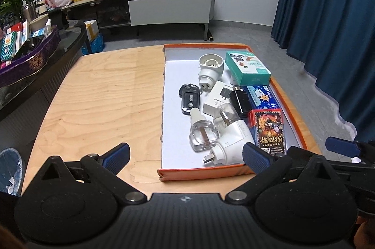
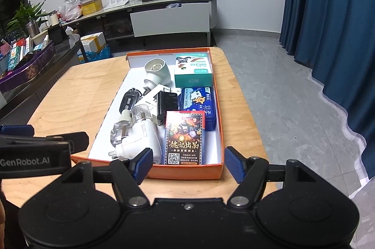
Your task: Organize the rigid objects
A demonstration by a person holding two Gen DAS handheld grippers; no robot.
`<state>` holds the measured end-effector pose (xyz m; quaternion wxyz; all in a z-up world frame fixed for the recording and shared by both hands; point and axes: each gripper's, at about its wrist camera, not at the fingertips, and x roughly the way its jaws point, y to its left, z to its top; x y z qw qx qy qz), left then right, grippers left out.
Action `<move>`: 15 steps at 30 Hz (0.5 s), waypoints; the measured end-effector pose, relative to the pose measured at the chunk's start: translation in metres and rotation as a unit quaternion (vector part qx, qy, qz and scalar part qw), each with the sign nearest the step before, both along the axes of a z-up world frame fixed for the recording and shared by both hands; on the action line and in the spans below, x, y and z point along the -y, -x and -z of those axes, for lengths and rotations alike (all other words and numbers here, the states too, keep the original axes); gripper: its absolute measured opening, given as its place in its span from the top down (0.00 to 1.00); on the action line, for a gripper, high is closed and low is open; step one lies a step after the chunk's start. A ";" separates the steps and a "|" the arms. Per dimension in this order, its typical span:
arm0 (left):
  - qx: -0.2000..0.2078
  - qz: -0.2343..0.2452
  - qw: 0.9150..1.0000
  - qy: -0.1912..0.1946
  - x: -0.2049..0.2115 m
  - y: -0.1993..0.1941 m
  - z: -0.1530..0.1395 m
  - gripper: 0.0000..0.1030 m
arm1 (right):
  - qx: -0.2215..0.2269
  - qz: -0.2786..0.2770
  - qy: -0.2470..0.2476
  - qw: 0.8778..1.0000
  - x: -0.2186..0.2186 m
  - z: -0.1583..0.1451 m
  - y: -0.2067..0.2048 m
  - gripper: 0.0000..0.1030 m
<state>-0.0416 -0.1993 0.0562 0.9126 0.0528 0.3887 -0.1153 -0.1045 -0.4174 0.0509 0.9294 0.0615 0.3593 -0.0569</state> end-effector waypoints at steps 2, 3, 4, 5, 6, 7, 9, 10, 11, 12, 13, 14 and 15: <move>0.000 0.000 1.000 -0.001 0.001 0.000 0.001 0.00 | -0.001 0.001 0.000 1.000 0.000 0.000 0.000 0.22; -0.001 0.001 1.000 -0.001 0.001 0.001 0.001 0.00 | -0.001 0.001 0.000 1.000 0.001 0.001 0.000 0.22; -0.001 0.001 1.000 -0.001 0.001 0.000 0.002 0.00 | -0.002 0.001 -0.001 1.000 0.001 0.001 0.000 0.22; -0.001 0.001 1.000 -0.001 0.001 0.000 0.002 0.00 | -0.003 0.001 0.000 1.000 0.001 0.002 0.000 0.22; -0.002 0.001 1.000 -0.002 0.001 0.000 0.002 0.00 | -0.003 0.001 0.001 1.000 0.001 0.002 0.000 0.22; -0.002 0.001 1.000 -0.002 0.001 0.001 0.003 0.00 | -0.003 0.001 0.002 1.000 0.001 0.003 0.000 0.22; -0.002 0.000 1.000 -0.003 0.001 0.000 0.003 0.00 | -0.003 0.001 0.002 1.000 0.000 0.003 0.000 0.22; -0.002 0.000 1.000 -0.004 0.002 0.000 0.002 0.00 | -0.003 0.001 0.001 1.000 0.001 0.003 0.000 0.22; -0.002 0.000 1.000 -0.004 0.002 0.000 0.002 0.00 | -0.003 0.002 0.001 1.000 0.000 0.003 0.000 0.22; -0.002 0.000 1.000 -0.004 0.002 0.000 0.002 0.00 | -0.003 0.002 0.001 1.000 0.000 0.004 0.000 0.22; -0.003 0.000 1.000 -0.004 0.002 0.000 0.003 0.00 | -0.003 0.002 0.001 1.000 0.000 0.004 0.000 0.22; -0.004 0.000 1.000 -0.003 0.002 0.000 0.003 0.00 | -0.003 0.003 0.001 1.000 0.000 0.004 0.000 0.22; -0.005 0.000 1.000 -0.002 0.002 0.000 0.003 0.00 | -0.004 0.003 0.002 1.000 0.000 0.004 0.000 0.22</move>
